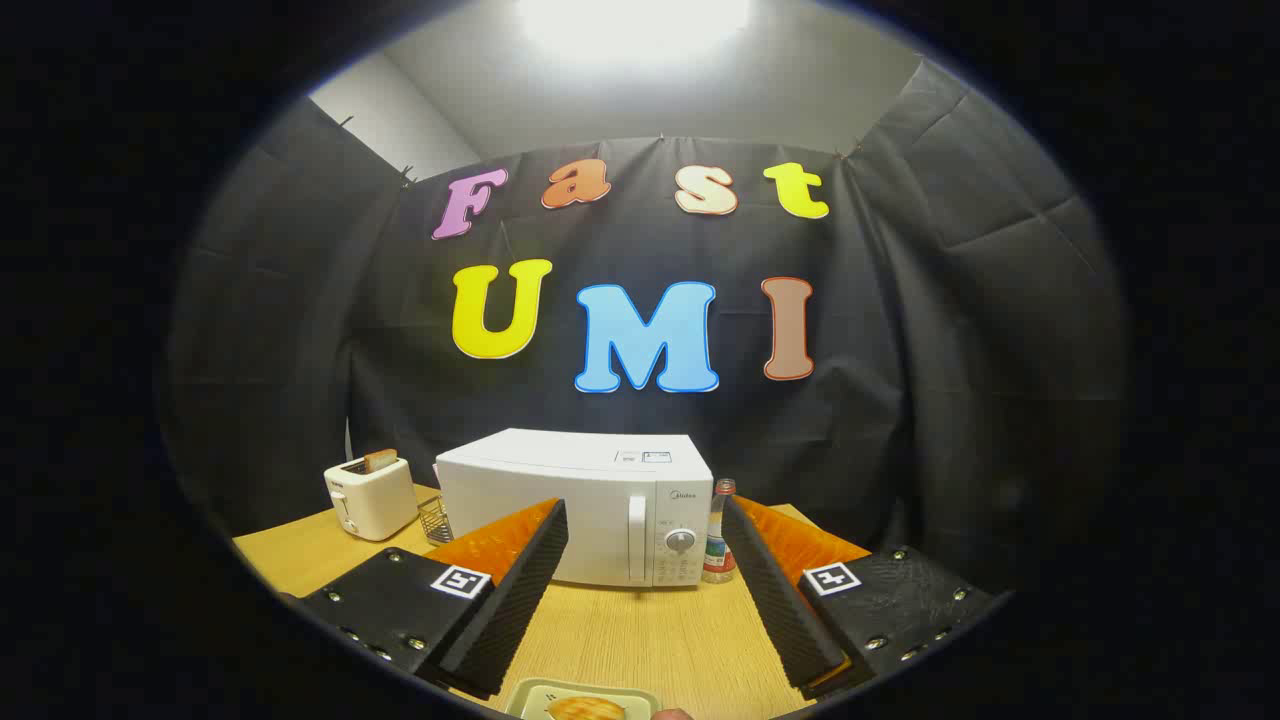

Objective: Open the microwave, put the food inside, and close the microwave door.

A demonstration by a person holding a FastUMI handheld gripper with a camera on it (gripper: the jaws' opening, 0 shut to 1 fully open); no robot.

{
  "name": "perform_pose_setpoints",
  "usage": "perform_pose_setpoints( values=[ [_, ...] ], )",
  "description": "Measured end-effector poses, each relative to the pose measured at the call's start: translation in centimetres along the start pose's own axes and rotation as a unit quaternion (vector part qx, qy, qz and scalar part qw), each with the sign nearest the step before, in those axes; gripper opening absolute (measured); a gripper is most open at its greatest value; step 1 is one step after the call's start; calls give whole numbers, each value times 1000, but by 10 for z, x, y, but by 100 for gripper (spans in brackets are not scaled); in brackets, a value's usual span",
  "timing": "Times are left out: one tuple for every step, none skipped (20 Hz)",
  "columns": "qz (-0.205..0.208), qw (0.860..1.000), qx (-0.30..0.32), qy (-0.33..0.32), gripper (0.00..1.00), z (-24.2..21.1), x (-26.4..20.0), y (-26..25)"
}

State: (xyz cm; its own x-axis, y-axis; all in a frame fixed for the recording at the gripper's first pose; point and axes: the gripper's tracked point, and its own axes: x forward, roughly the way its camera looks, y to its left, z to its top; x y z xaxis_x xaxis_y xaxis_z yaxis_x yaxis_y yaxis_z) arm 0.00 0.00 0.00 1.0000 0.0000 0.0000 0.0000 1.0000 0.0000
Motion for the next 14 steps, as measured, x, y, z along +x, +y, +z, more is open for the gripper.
perform_pose_setpoints(
  values=[
    [1, 1000, 2, 0, 98, 0, 1, 0],
    [2, 1000, 4, -1, 98, 1, 1, 1],
    [2, 1000, 6, -2, 98, 1, 1, 2],
    [2, 1000, 7, -3, 98, 2, 2, 2],
    [2, 1000, 7, -4, 98, 2, 2, 3],
    [3, 1000, 7, -3, 98, 2, 4, 3],
    [3, 1000, 6, -3, 98, 2, 4, 3],
    [3, 1000, 6, -4, 98, 3, 5, 4],
    [4, 1000, 6, -5, 98, 3, 6, 3],
    [4, 1000, 6, -6, 98, 5, 6, 4],
    [4, 1000, 6, -6, 98, 4, 7, 3],
    [4, 1000, 5, -6, 98, 5, 8, 4],
    [4, 1000, 5, -5, 98, 4, 9, 3],
    [4, 1000, 5, -5, 98, 3, 10, 3]
  ],
)
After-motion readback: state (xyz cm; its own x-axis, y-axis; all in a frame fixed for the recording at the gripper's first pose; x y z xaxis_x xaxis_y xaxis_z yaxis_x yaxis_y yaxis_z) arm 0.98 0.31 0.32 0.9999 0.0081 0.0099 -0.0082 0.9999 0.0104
